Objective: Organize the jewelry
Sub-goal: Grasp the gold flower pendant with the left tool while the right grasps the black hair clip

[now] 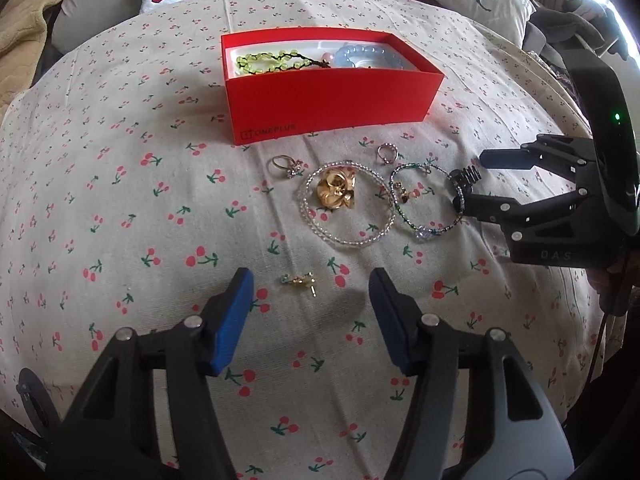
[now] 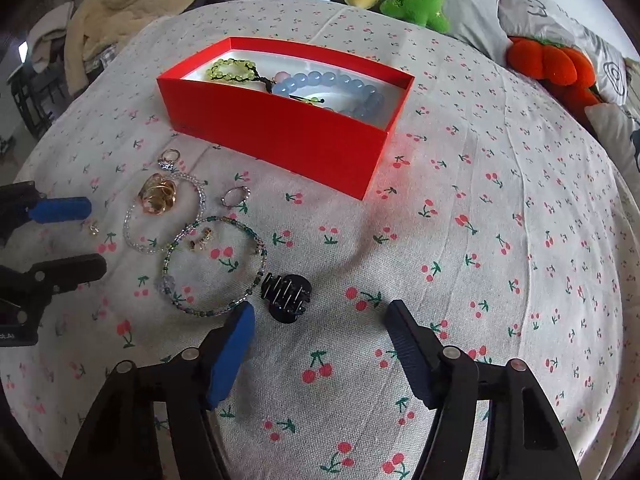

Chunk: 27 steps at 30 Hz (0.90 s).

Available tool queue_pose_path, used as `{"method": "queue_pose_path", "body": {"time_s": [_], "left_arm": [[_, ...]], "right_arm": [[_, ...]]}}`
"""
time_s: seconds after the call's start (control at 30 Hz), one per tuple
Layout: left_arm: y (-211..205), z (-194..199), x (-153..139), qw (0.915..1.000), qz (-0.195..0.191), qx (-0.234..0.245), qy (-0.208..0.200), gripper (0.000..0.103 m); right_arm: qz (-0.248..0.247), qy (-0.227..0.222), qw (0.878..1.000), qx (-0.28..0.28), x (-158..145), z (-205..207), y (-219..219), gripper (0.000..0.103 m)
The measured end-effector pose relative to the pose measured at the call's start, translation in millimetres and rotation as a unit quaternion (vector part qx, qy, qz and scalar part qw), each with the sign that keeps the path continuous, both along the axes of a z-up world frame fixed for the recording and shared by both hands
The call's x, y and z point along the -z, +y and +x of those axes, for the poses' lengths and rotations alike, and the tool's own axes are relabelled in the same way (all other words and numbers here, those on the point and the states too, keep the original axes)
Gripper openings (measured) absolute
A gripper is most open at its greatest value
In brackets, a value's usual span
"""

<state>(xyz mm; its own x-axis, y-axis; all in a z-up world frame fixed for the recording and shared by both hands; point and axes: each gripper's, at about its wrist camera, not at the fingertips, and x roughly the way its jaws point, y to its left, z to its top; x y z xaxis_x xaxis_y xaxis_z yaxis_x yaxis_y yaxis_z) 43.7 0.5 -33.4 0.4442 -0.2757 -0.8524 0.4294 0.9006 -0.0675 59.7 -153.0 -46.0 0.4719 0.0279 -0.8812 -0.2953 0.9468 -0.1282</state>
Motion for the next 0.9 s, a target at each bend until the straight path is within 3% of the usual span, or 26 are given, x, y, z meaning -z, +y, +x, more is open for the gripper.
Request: {"method": "queue_pose_path", "body": {"time_s": [0.13,0.17,0.63,0.9], "left_arm": [[-1.8,0.3,-3.2,1.0000,-0.009,0.002,0.000,0.054],[-2.2,0.4,-4.4,0.9999,-0.012,0.002,-0.001,0.052],[-21.3,12.7,-10.9,0.9988,-0.049,0.008,0.001,0.030],[-32.3,28.8,-1.1,0.9993,-0.038,0.000,0.006,0.030]], "right_arm": [[0.003,-0.004,1.000,-0.017,-1.5,-0.7,5.6,0.037],[0.008,-0.004,1.000,-0.023,-1.7,-0.8,6.3,0.024],[0.016,-0.005,1.000,-0.006,-11.3,-22.0,-7.2,0.023],[0.032,-0.003,0.999,0.003,-16.3,-26.0,-15.1,0.023]]}}
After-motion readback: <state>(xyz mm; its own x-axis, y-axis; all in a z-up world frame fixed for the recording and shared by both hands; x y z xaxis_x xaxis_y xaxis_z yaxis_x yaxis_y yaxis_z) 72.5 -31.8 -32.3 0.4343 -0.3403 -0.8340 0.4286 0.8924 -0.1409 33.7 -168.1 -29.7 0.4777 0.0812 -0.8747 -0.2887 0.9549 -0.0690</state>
